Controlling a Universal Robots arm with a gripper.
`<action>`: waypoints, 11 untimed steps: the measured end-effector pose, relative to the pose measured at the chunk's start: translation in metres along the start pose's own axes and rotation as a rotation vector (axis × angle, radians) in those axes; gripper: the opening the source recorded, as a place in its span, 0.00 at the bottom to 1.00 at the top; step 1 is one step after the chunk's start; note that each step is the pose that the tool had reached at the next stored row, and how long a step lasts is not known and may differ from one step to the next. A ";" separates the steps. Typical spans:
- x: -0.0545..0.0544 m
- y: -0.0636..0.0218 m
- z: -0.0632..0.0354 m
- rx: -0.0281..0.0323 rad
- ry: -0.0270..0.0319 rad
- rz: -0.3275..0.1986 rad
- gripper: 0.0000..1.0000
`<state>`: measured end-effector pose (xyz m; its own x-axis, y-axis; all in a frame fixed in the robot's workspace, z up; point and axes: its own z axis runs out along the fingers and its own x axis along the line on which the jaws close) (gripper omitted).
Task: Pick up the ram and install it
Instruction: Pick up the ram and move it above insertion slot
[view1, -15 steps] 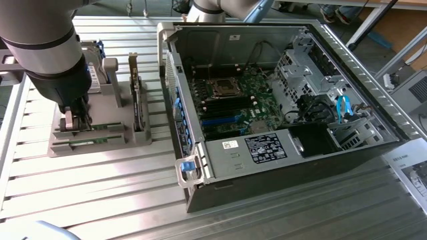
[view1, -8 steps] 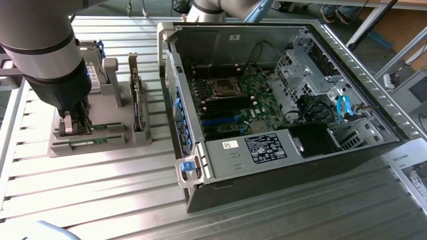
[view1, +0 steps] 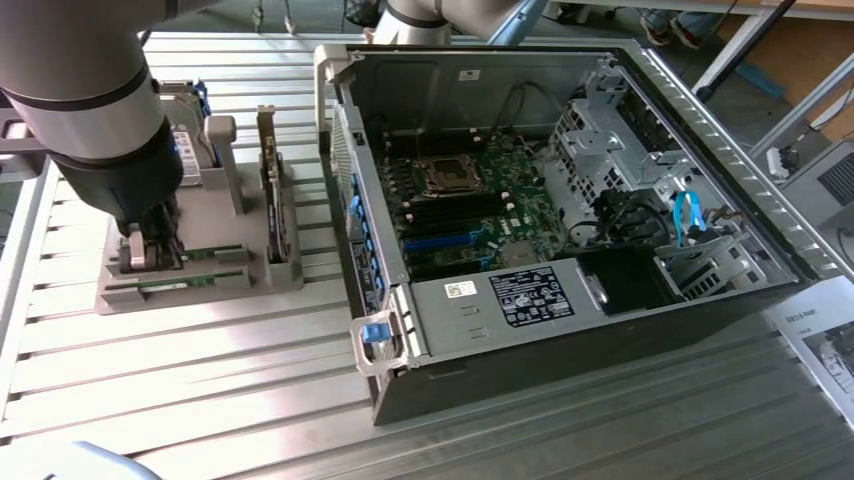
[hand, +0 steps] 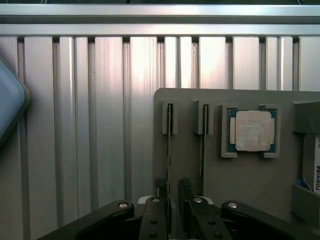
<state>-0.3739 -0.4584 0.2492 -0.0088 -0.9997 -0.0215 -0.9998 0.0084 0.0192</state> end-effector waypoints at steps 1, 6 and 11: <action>0.000 0.0000 0.0007 0.0000 0.0002 0.000 0.24; 0.000 -0.0001 0.0060 0.0005 0.0001 0.000 0.24; 0.000 -0.0002 0.0112 0.0009 0.0001 0.000 0.24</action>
<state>-0.3739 -0.4585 0.2380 -0.0087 -0.9997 -0.0214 -0.9998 0.0083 0.0184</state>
